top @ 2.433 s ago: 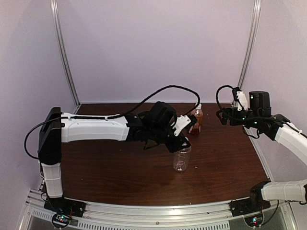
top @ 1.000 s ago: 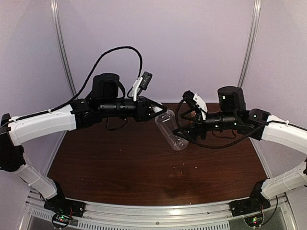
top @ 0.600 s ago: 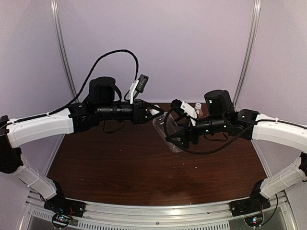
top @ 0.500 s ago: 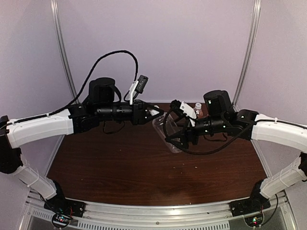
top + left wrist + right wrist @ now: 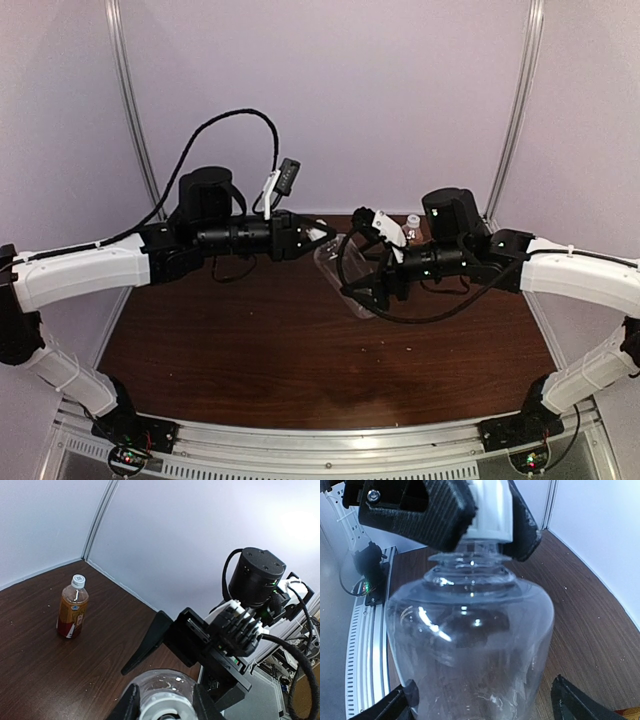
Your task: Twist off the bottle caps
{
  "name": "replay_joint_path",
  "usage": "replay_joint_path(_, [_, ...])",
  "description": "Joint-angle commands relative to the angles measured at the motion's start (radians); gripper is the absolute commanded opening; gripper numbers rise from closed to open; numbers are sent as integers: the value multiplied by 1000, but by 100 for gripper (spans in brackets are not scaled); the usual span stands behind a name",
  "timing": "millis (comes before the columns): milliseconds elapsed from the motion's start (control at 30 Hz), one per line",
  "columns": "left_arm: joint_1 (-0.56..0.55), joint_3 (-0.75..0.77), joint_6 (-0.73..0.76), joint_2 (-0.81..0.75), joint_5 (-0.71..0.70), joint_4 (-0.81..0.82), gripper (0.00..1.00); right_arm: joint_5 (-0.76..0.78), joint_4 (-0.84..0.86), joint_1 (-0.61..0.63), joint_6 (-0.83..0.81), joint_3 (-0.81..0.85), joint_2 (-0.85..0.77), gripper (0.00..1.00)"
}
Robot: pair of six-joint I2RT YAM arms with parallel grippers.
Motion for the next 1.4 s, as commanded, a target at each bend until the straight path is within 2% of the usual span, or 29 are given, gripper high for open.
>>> replay_joint_path(0, [1,-18,-56,-43,63,117,7,17,53,-2,-6,-12,12,93])
replay_joint_path(833, [4,-101,-106,-79,96,236,6,8,89,-2,38,1,67,98])
replay_joint_path(1233, [4,-124,-68,-100,86,262,5,18,73,-2,66,34,102,99])
replay_joint_path(1367, [4,-126,-57,-105,77,251,4,25,81,-2,71,29,96,94])
